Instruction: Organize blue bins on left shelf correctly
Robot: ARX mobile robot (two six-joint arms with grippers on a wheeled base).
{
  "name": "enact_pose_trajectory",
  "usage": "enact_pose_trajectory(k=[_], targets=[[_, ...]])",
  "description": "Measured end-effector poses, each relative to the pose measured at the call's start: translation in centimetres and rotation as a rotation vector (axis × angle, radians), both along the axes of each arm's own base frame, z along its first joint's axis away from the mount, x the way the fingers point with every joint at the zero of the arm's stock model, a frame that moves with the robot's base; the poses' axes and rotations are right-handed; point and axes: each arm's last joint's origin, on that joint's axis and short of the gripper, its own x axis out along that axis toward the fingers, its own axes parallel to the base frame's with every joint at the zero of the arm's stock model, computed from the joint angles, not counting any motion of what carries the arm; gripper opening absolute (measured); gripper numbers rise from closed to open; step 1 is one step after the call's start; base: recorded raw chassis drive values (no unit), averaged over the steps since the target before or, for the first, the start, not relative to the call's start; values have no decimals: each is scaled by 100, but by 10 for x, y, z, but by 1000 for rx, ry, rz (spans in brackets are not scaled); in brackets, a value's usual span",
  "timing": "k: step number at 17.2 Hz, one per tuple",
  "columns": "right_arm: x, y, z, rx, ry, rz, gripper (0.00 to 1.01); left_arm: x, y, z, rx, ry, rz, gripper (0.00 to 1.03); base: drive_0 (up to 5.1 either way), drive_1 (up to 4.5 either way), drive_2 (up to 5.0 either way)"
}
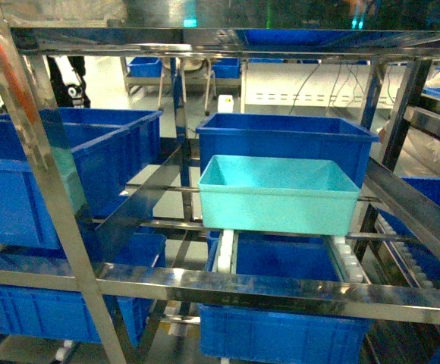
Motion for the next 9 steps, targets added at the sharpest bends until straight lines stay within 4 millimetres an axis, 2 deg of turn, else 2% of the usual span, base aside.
enact_pose_trajectory(k=[5,6,9], targets=[[0,0,0,0,0,0,94,0,0,0,0,0,0,90,0,0,0],[0,0,0,1,0,0,100,0,0,0,0,0,0,99,0,0,0],[0,0,0,1,0,0,98,0,0,0,1,0,0,98,0,0,0]])
